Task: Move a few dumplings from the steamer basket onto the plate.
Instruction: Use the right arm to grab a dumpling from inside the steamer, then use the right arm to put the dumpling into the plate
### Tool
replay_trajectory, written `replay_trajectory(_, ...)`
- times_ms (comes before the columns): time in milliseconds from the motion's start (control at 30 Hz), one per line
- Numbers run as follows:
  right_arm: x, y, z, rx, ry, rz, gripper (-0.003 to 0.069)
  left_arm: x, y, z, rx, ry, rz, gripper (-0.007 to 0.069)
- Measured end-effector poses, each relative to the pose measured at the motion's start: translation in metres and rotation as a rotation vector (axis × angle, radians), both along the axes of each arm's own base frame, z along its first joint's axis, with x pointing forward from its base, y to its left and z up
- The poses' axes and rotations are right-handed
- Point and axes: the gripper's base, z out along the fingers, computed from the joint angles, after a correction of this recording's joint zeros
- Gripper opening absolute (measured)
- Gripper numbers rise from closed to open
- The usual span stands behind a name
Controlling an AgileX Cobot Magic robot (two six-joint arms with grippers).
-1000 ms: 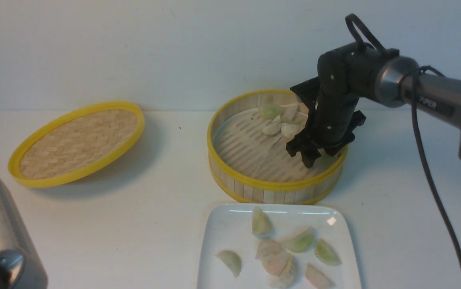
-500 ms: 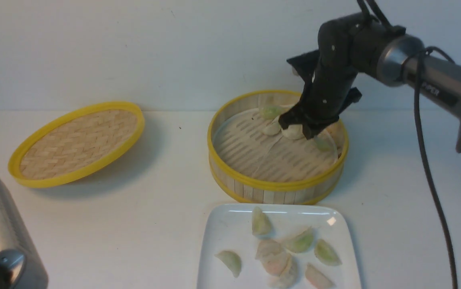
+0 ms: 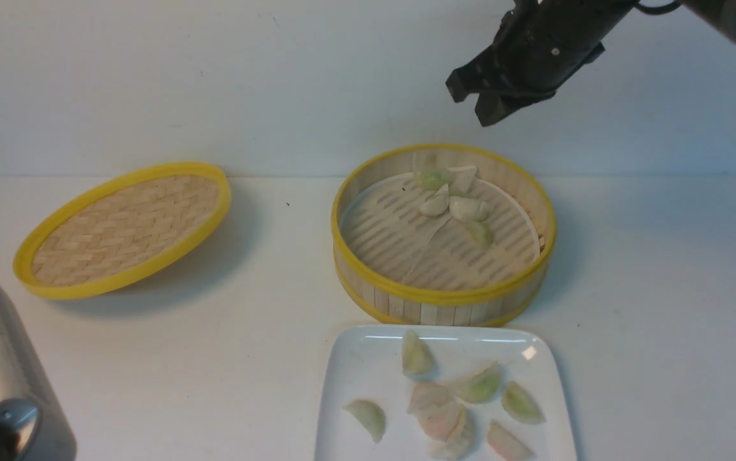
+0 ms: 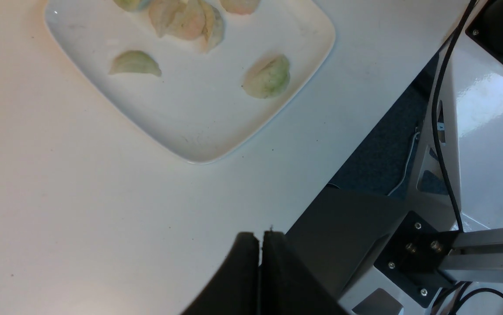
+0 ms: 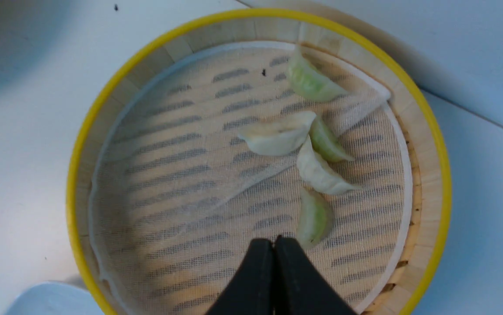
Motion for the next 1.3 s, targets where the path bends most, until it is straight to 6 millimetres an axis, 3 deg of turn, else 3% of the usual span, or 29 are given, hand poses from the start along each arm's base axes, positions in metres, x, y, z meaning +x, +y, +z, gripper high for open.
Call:
replay_trajectory(167, 0.014, 0.004, -0.041, -0.044, 0.083, -0.01, 0.0055, 0.0, 0.0, 0.0, 0.001, 0.0, 0.0, -0.0006)
replay_trajectory(300, 0.025, 0.007, -0.079, -0.09, 0.15, -0.011, 0.0167, 0.0, 0.0, 0.0, 0.001, 0.0, 0.0, -0.0006)
replay_trajectory(333, 0.031, 0.007, -0.098, -0.121, 0.176, -0.023, 0.0246, 0.0, 0.0, 0.0, 0.001, 0.0, 0.0, -0.0006)
replay_trajectory(533, 0.044, 0.009, -0.14, -0.152, 0.205, -0.078, 0.043, 0.0, 0.0, 0.0, 0.001, 0.0, 0.0, -0.0006)
replay_trajectory(667, 0.048, 0.01, -0.163, -0.159, 0.24, -0.094, 0.0444, 0.0, 0.0, 0.0, 0.001, 0.0, 0.0, -0.0006)
replay_trajectory(700, 0.048, 0.011, -0.165, -0.153, 0.244, -0.098, 0.038, 0.0, 0.0, 0.0, 0.001, 0.0, 0.0, -0.0006)
replay_trajectory(767, 0.048, 0.011, -0.165, -0.143, 0.246, -0.098, 0.0316, 0.0, 0.0, 0.0, 0.001, 0.0, 0.0, -0.0006)
replay_trajectory(800, 0.047, 0.011, -0.164, -0.145, 0.257, -0.091, 0.0199, 0.0, 0.0, 0.0, 0.0, -0.001, 0.0, -0.0006)
replay_trajectory(833, 0.046, 0.011, -0.161, -0.151, 0.262, -0.081, 0.0141, 0.0, 0.0, 0.0, 0.0, -0.001, 0.0, -0.0006)
replay_trajectory(900, 0.047, 0.011, -0.151, -0.146, 0.249, -0.076, 0.0147, 0.0, 0.0, 0.0, 0.0, -0.001, 0.0, -0.0006)
replay_trajectory(1000, 0.047, 0.011, -0.119, -0.109, 0.184, -0.073, 0.016, 0.0, 0.0, 0.0, 0.0, -0.001, 0.0, -0.0006)
replay_trajectory(1133, 0.028, 0.008, -0.064, -0.024, 0.117, -0.062, 0.016, 0.0, 0.0, 0.0, 0.0, 0.0, 0.0, -0.0006)
replay_trajectory(1200, 0.002, 0.002, -0.028, 0.027, 0.093, -0.044, 0.016, -0.001, -0.001, 0.0, -0.009, 0.006, -0.003, -0.0006)
replay_trajectory(1300, -0.035, -0.01, -0.002, 0.057, 0.099, -0.024, 0.016, -0.001, -0.001, 0.0, -0.013, 0.01, -0.005, -0.0006)
